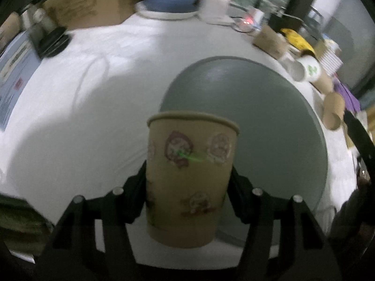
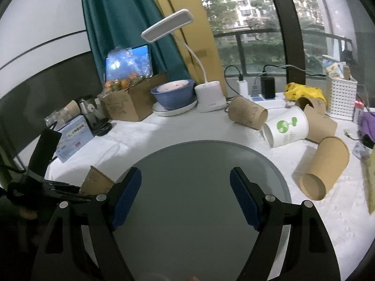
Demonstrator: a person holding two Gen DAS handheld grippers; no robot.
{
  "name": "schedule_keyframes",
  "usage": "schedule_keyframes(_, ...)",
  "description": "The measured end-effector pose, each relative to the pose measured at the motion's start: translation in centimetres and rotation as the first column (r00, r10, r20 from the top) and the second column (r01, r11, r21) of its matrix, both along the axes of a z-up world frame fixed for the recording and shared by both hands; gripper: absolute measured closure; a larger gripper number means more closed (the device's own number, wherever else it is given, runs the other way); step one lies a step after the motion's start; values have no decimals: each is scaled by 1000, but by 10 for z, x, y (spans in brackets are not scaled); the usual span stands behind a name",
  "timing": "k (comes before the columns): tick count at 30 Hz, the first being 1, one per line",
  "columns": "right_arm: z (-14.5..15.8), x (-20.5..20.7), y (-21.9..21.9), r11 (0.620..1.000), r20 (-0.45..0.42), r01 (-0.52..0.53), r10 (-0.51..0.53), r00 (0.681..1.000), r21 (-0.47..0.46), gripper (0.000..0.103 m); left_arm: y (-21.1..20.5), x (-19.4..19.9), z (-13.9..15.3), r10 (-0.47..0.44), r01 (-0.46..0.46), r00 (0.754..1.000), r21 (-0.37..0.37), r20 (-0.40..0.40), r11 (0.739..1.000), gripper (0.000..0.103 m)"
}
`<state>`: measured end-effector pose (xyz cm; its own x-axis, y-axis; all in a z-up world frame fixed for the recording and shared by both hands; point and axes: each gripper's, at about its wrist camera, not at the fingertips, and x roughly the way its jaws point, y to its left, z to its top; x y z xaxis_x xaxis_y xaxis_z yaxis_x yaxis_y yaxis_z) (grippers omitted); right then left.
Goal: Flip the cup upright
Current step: 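Rotate the left gripper to turn the held cup rim-up, then hold the upright cup in the left gripper while the right gripper grasps its body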
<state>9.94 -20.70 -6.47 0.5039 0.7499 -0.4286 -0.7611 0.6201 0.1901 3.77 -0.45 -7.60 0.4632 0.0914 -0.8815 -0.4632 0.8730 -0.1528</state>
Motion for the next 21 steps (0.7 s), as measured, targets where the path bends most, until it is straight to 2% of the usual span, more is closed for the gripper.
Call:
schedule_keyframes(4, 4, -4, -9, 998, 9, 68, -68, 998, -11, 22, -15, 16, 16, -149, 146, 986, 43, 73, 988, 42)
schedule_keyframes(10, 10, -11, -30, 978, 27, 206, -205, 978, -31, 22, -38, 44, 36, -343, 337, 919, 64, 196, 939, 42)
schedule_keyframes(13, 16, -14, -42, 960, 28, 279, -279, 960, -33, 22, -49, 52, 42, -437, 435, 860, 69, 266, 898, 42)
schedule_keyframes(15, 19, -16, -50, 946, 26, 324, -323, 946, -30, 22, -56, 52, 46, -492, 493, 807, 85, 326, 866, 42)
schedule_keyframes(16, 20, -17, -54, 940, 27, 341, -340, 940, -32, 22, -60, 58, 48, -507, 508, 790, 94, 346, 856, 42)
schedule_keyframes(19, 22, -19, -61, 933, 8, 361, -360, 933, -8, 22, -65, 57, 48, -549, 554, 714, 128, 436, 822, 42)
schedule_keyframes(21, 24, -21, -64, 928, -15, 372, -372, 928, 11, 22, -67, 61, 45, -557, 569, 684, 133, 471, 812, 42)
